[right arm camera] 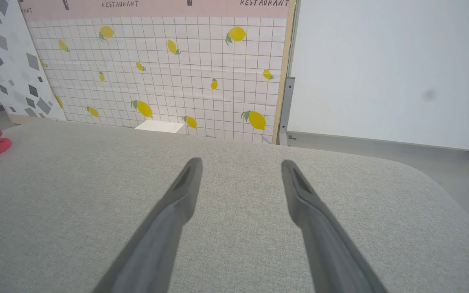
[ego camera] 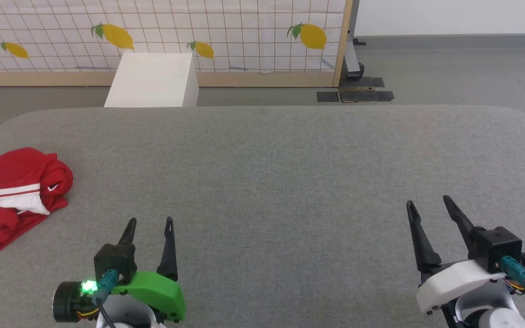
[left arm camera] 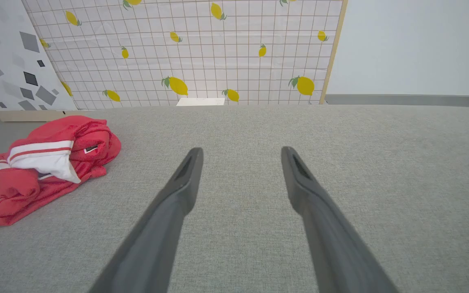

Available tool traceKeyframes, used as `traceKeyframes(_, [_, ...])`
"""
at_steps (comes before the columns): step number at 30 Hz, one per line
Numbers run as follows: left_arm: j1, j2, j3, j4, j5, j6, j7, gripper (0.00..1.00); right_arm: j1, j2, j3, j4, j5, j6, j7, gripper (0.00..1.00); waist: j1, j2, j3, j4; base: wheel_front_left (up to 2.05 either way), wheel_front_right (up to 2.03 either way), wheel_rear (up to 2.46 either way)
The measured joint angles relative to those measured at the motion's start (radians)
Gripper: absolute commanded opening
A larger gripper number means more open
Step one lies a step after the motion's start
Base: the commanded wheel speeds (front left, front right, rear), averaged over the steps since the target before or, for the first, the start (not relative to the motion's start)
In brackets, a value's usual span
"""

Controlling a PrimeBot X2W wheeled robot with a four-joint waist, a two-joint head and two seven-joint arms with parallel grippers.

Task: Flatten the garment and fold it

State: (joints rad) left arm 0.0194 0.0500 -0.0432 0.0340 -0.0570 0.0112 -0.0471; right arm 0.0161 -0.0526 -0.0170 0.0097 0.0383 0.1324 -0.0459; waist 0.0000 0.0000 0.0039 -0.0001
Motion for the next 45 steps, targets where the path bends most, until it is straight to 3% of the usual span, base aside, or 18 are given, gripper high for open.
traceKeyframes(45, [-0.001,0.000,-0.067,0.037,-0.099,0.031,-0.095,1.00,0.006,0.000,-0.002,0.059,0.032,0.000,-0.095,1.00,0.0000,0.0000,0.007,0.016,0.00,0.00,0.00])
